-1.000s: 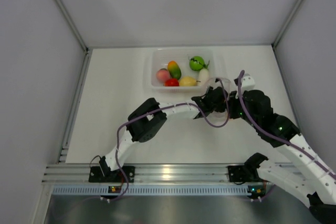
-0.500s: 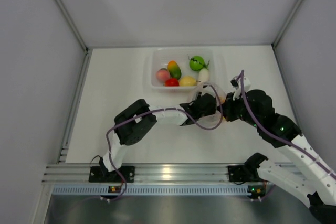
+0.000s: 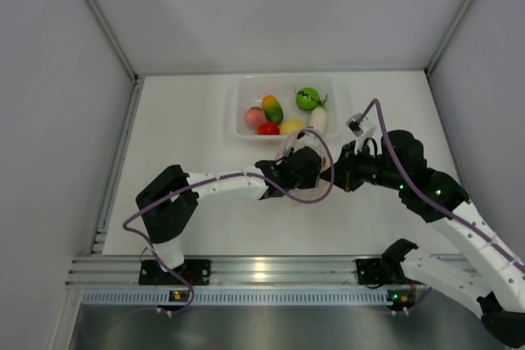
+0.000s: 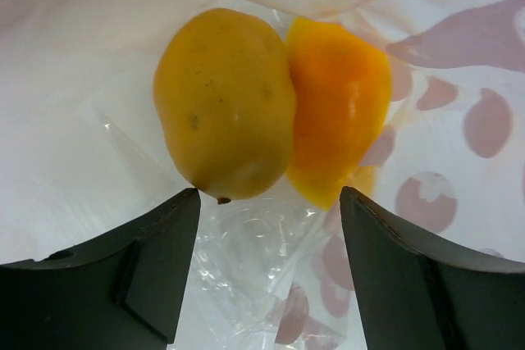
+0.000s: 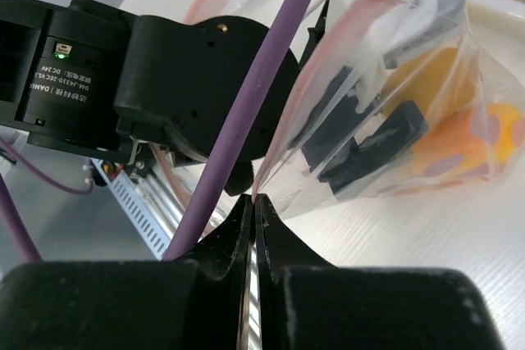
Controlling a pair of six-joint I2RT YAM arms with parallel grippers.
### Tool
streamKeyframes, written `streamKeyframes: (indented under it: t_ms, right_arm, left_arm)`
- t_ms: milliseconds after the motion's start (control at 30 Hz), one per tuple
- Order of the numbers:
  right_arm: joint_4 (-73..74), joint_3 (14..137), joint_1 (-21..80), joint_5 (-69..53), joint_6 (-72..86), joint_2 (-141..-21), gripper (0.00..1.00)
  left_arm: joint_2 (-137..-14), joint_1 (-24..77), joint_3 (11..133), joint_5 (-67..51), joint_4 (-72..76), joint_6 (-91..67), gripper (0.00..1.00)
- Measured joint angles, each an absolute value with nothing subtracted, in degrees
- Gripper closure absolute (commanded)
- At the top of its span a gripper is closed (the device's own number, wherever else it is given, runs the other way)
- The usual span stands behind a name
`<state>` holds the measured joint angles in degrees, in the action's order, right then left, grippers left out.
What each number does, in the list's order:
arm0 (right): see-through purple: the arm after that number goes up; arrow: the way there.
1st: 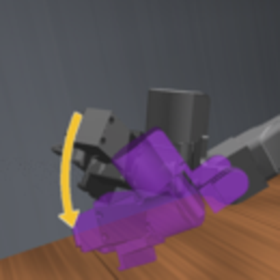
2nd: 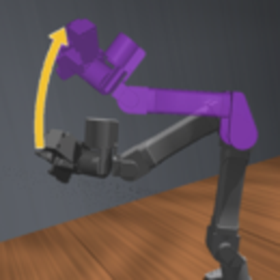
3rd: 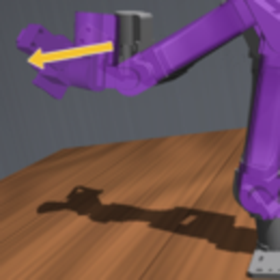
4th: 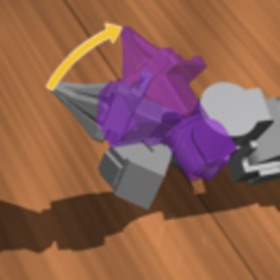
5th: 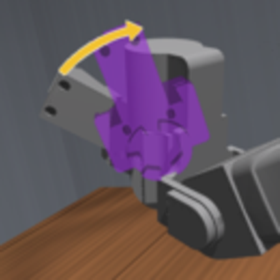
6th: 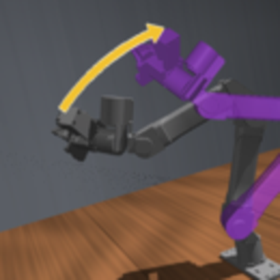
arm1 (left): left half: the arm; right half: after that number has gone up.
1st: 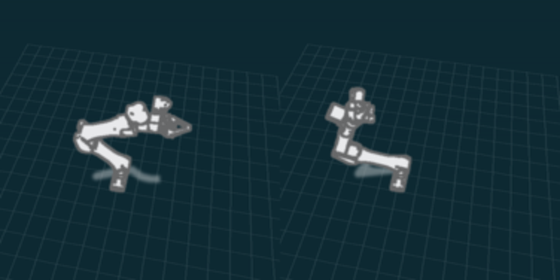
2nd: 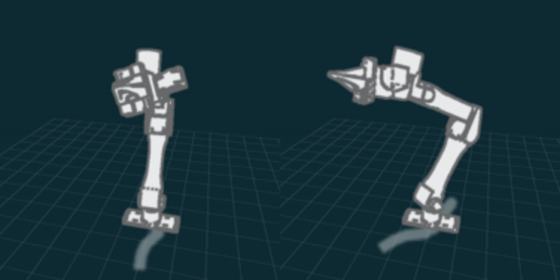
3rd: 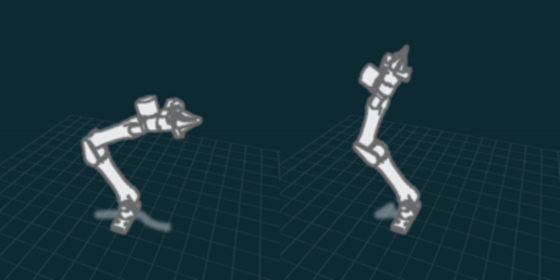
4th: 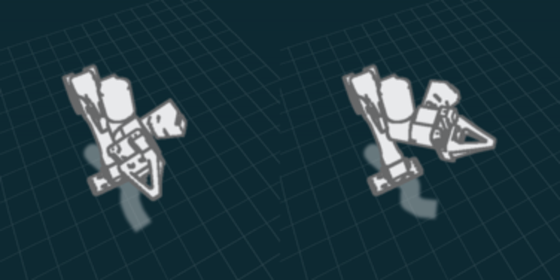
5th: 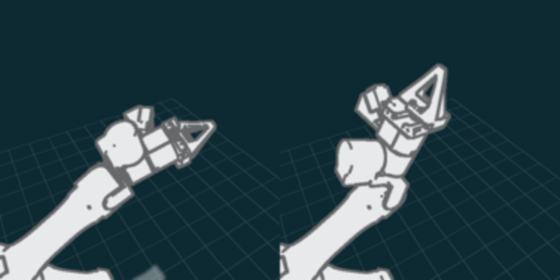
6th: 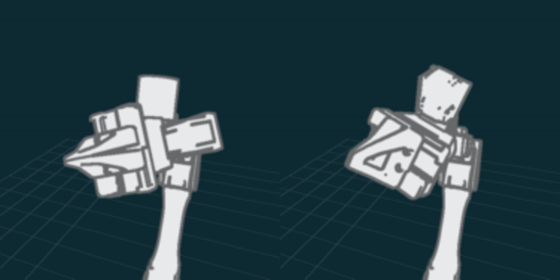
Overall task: Open the zip-top bag and remove the fake food
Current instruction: Pick up the fake fruit from the zipper food storage bag.
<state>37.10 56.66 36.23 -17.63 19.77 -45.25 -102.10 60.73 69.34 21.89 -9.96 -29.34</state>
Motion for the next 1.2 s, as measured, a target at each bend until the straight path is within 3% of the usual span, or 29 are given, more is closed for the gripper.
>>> streamKeyframes:
  t_ms: [300, 667, 767, 1200]
  right_arm:
    - [35.16, 54.19, 36.1, -24.62, 21.69, -45.25, 1.0]
    - [33.78, 50.04, 35.18, -29.19, 22.31, -42.48, 1.0]
    - [33.41, 49.28, 35.09, -30.63, 22.35, -41.85, 1.0]
    - [36.75, 52.84, 35.57, -22.17, 20.62, -41.98, 1.0]
  left_arm:
    - [-103.37, 60.6, 70.28, 22.44, -17.06, -30.35, 0.24]
    - [-111.63, 60.01, 79.64, 24.49, -17.17, -28.4, 0.16]
    - [-112.38, 59.83, 79.72, 24.45, -15.42, -27.59, 0.28]
    - [-105.75, 58.96, 69.08, 24.95, -10.72, -29.47, 0.27]
